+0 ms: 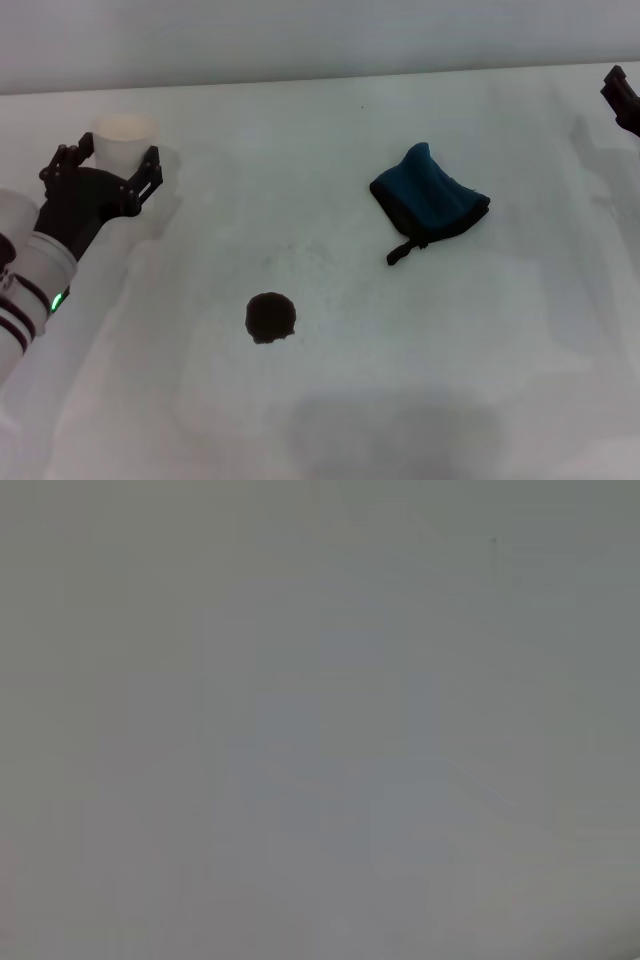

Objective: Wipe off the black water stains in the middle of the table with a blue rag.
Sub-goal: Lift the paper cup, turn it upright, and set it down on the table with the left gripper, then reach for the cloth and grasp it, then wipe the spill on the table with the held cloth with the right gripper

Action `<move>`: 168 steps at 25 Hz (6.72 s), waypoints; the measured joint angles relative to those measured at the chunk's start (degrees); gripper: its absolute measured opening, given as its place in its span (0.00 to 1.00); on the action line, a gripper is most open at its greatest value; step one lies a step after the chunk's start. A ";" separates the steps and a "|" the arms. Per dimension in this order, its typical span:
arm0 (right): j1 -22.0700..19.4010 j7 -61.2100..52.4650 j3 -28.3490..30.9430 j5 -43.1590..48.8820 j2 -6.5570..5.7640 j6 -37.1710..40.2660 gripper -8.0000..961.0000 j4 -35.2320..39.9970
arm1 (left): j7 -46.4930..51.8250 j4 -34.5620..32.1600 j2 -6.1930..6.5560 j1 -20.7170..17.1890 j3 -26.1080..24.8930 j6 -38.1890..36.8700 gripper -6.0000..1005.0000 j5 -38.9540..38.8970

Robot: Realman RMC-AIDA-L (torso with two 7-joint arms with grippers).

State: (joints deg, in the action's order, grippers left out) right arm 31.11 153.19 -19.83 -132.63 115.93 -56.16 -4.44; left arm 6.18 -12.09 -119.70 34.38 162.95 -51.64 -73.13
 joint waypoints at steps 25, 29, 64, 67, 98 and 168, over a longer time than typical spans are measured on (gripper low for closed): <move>-0.30 0.00 -0.03 0.00 -0.35 0.00 0.83 0.88 | -0.14 -1.62 0.00 -2.81 0.00 0.54 0.82 1.17; -0.28 0.00 -0.04 0.00 -0.35 0.04 0.83 0.92 | -0.19 -1.62 0.00 -3.14 0.00 0.67 0.82 2.05; 0.59 -2.15 -1.64 2.24 -0.30 0.38 0.82 1.23 | -0.18 -6.78 0.13 -14.32 -0.01 -2.70 0.89 4.36; 1.16 -10.55 -6.15 7.81 -0.43 0.25 0.82 4.95 | 0.17 -7.59 0.33 -16.93 -0.17 -3.13 0.89 3.81; 10.32 -139.31 -62.88 105.07 -0.02 -10.47 0.75 65.31 | 16.35 4.60 0.88 -17.84 -2.21 -20.62 0.88 2.33; 10.45 -139.60 -69.02 99.97 -0.32 6.42 0.09 51.63 | 16.50 7.23 1.23 -12.20 -2.12 -18.49 0.88 3.78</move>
State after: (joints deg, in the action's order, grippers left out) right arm 41.56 13.59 -88.84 -32.66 115.61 -49.74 47.19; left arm 22.68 -4.86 -118.47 22.18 160.84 -70.12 -69.35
